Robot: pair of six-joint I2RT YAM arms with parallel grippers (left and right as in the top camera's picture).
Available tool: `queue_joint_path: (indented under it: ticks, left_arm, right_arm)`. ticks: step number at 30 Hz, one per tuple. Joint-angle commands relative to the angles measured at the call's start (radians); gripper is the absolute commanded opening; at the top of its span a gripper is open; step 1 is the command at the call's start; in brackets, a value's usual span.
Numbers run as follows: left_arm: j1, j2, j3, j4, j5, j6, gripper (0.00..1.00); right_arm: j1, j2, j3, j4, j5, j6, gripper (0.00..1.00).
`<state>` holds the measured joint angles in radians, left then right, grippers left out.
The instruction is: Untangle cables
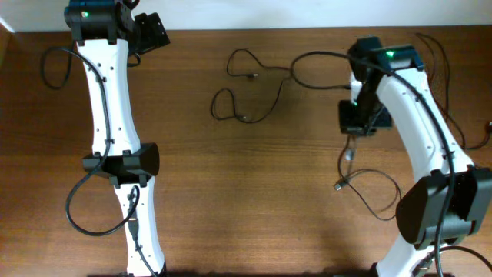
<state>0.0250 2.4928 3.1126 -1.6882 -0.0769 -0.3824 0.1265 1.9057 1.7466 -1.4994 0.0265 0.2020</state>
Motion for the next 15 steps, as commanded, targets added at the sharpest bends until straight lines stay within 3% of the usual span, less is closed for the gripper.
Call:
queue_joint_path:
  ticks: [1, 5, 6, 8, 11, 15]
  left_arm:
    - [0.001, -0.013, -0.004, 0.000, 0.010, 0.010, 0.99]
    - [0.001, -0.013, -0.004, 0.000, 0.010, 0.010, 0.99]
    - [0.001, -0.013, -0.004, 0.000, 0.010, 0.010, 0.99]
    - [0.001, -0.013, -0.004, 0.000, 0.010, 0.010, 0.99]
    - [0.001, -0.013, -0.004, 0.000, 0.010, 0.010, 0.99]
    - [0.001, -0.013, -0.004, 0.000, 0.010, 0.010, 0.99]
  right_arm:
    - [-0.071, -0.001, -0.178, 0.001, 0.032, 0.023, 0.07]
    - [-0.089, -0.001, -0.389, 0.032, 0.027, 0.121, 0.34]
    - [-0.088, -0.001, -0.424, 0.057, 0.004, 0.120, 0.55]
    - [-0.088, -0.001, -0.492, 0.163, -0.055, 0.119, 0.75]
    - [-0.088, -0.001, -0.552, 0.310, -0.109, 0.162, 0.76]
    - [-0.087, -0.001, -0.593, 0.453, -0.105, 0.278, 0.49]
